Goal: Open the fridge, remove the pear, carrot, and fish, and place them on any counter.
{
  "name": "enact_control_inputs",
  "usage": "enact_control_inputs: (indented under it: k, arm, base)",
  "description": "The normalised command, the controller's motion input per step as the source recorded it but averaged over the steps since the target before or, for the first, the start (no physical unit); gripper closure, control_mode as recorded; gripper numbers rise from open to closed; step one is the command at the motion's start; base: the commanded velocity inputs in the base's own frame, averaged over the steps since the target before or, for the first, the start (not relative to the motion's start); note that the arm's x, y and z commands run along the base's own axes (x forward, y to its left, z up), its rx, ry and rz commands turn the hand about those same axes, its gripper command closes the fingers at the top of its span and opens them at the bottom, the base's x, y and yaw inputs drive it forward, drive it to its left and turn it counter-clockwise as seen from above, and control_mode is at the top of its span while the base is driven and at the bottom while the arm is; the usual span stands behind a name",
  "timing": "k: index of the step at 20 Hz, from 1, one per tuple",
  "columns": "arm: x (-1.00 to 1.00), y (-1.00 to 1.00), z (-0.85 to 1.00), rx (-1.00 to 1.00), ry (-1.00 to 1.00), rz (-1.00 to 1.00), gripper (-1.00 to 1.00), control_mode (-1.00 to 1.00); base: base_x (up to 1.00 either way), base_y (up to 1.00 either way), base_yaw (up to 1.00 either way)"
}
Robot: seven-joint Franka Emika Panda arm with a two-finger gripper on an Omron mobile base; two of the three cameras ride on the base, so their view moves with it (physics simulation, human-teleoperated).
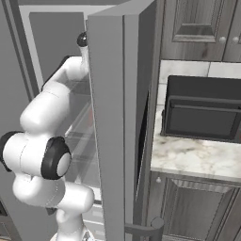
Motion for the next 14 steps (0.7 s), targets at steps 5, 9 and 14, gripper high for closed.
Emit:
enact_control_inputs:
  k: [5, 9, 14]
  arm:
    - [-1.00, 0.11, 0.02, 0.00, -0.05, 0.00, 1.00, -1.00]
    - [-1.00, 0.23, 0.12, 0.00, -0.03, 0.00, 1.00, -1.00]
    - [-1.00, 0.42, 0.17, 0.00, -0.01, 0.02, 1.00, -1.00]
  base:
    - [0.00, 0.00, 0.00]
    - [0.00, 0.00, 0.00]
    - [0.00, 0.00, 0.00]
